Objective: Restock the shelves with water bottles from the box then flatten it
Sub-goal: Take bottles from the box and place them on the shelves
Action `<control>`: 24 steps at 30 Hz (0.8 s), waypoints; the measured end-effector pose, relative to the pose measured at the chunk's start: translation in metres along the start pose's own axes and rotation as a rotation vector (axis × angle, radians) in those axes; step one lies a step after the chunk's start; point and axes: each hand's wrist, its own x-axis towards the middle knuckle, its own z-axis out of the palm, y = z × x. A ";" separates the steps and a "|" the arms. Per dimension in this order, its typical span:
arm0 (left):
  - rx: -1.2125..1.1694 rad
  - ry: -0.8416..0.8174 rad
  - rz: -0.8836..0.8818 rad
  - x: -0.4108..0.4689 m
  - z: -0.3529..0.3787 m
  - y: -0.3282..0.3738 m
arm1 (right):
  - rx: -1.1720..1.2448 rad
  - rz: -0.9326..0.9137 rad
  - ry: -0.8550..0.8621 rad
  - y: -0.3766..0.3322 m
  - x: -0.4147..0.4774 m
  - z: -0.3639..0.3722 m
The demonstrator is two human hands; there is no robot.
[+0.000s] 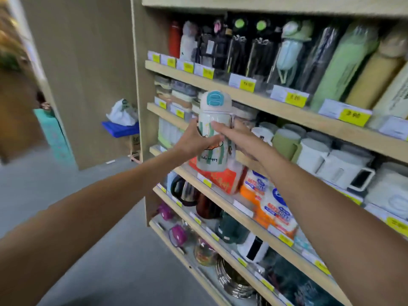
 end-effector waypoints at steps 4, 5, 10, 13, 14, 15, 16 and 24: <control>0.027 -0.046 0.068 0.049 -0.059 0.004 | -0.015 -0.089 0.034 -0.027 0.065 0.027; 0.032 -0.057 0.092 0.062 -0.075 0.006 | 0.001 -0.122 0.043 -0.038 0.081 0.034; 0.054 -0.067 0.193 0.108 -0.144 0.014 | 0.048 -0.189 0.079 -0.084 0.149 0.068; -0.014 -0.002 0.238 0.142 -0.175 0.019 | 0.050 -0.214 0.107 -0.118 0.184 0.079; -0.041 0.024 0.259 0.153 -0.185 0.024 | 0.034 -0.227 0.124 -0.130 0.196 0.082; -0.085 0.049 0.286 0.167 -0.194 0.028 | 0.011 -0.245 0.147 -0.144 0.207 0.084; -0.103 0.073 0.311 0.182 -0.204 0.033 | -0.012 -0.273 0.172 -0.158 0.218 0.086; -0.258 0.105 0.467 0.298 -0.268 0.073 | -0.108 -0.490 0.367 -0.239 0.315 0.086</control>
